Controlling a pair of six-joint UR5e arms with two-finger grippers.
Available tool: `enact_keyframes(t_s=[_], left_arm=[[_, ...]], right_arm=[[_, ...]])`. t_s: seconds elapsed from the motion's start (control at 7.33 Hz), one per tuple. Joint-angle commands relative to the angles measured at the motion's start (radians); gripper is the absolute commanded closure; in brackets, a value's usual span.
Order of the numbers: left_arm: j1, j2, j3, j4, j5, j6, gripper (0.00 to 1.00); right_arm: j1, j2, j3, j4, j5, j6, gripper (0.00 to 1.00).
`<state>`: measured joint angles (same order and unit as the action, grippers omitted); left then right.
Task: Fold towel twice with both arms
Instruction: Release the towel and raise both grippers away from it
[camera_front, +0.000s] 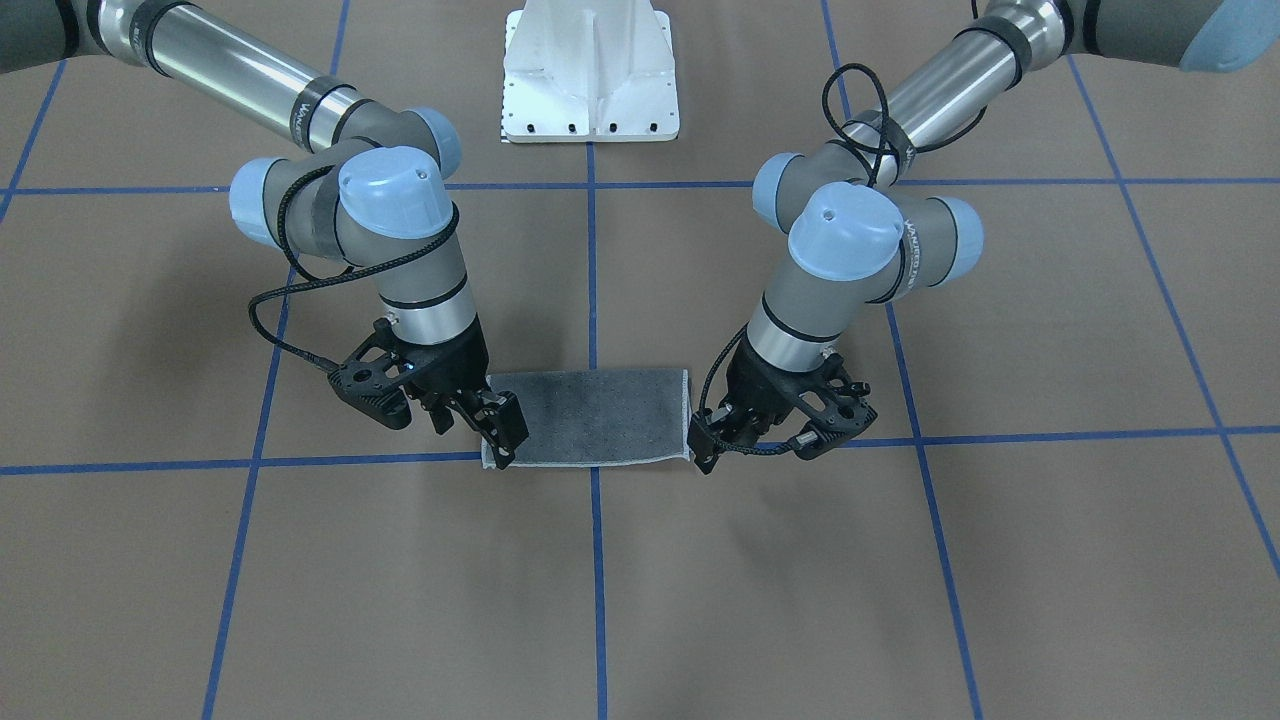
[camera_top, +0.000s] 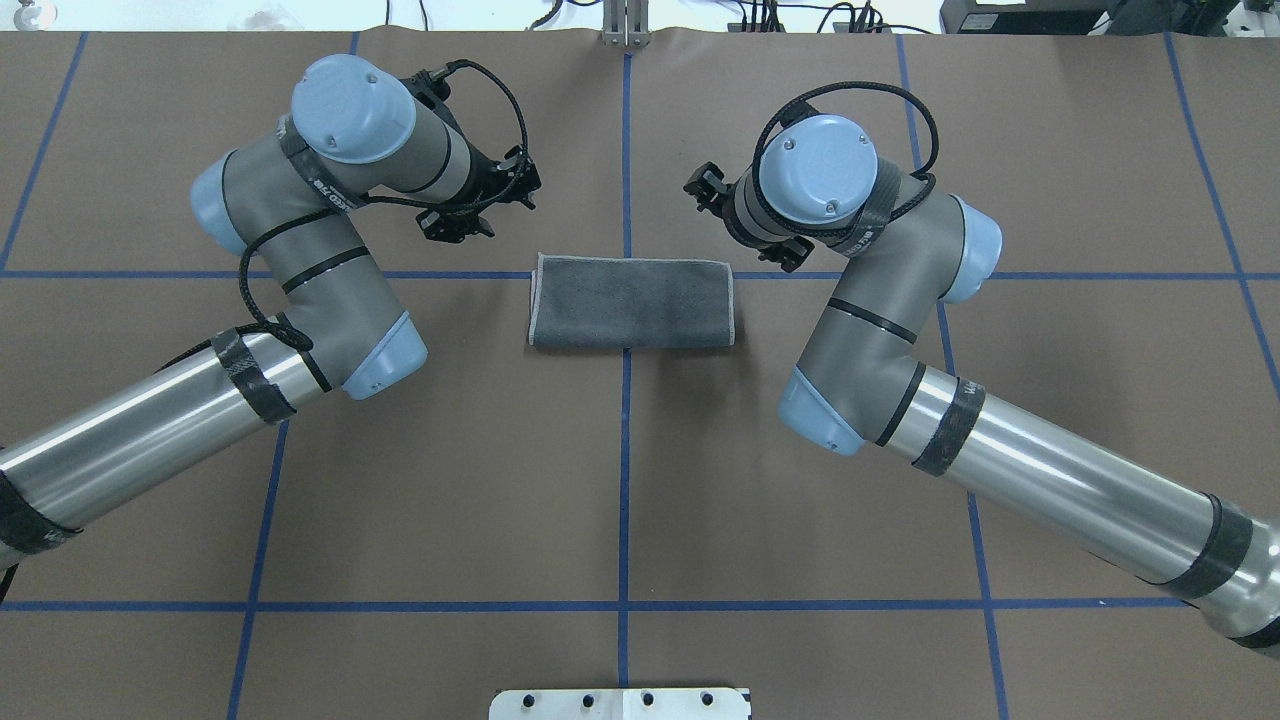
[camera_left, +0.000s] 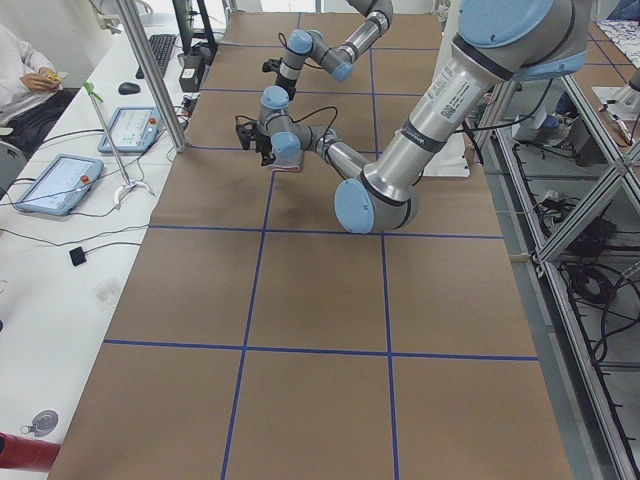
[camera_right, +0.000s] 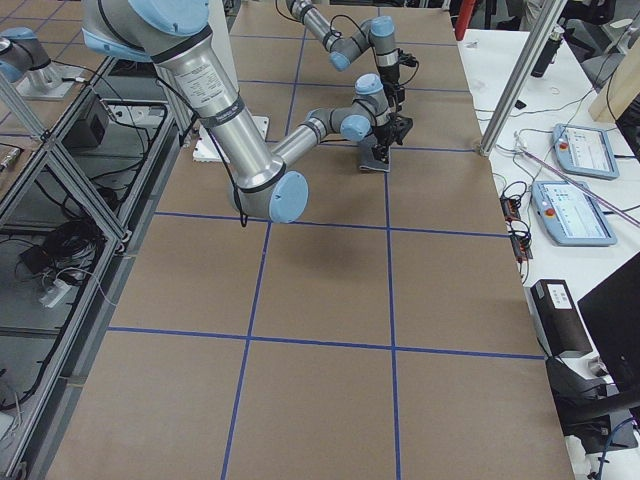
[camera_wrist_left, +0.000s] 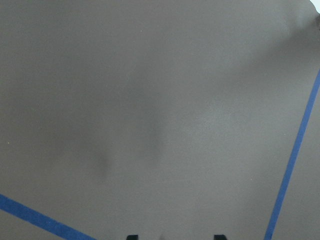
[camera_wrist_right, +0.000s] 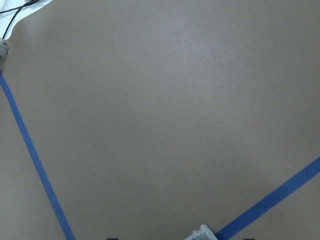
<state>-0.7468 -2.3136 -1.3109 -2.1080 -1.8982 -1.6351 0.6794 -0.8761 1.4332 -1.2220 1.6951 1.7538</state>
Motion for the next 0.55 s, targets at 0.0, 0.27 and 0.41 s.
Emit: enact_keyframes(t_s=[0.0,0.27,0.41], left_arm=[[0.006,0.006,-0.014,-0.003,-0.036,0.072,0.00],[0.009,0.025,-0.065,-0.006,-0.079,0.075,0.00],[0.010,0.063,-0.086,-0.080,-0.087,0.087,0.00]], right_arm=[[0.066,-0.010,0.000,-0.002,0.091,-0.158,0.00],[0.165,-0.059,0.001,-0.005,0.240,-0.383,0.00],[0.219,-0.095,0.001,-0.010,0.300,-0.505,0.00]])
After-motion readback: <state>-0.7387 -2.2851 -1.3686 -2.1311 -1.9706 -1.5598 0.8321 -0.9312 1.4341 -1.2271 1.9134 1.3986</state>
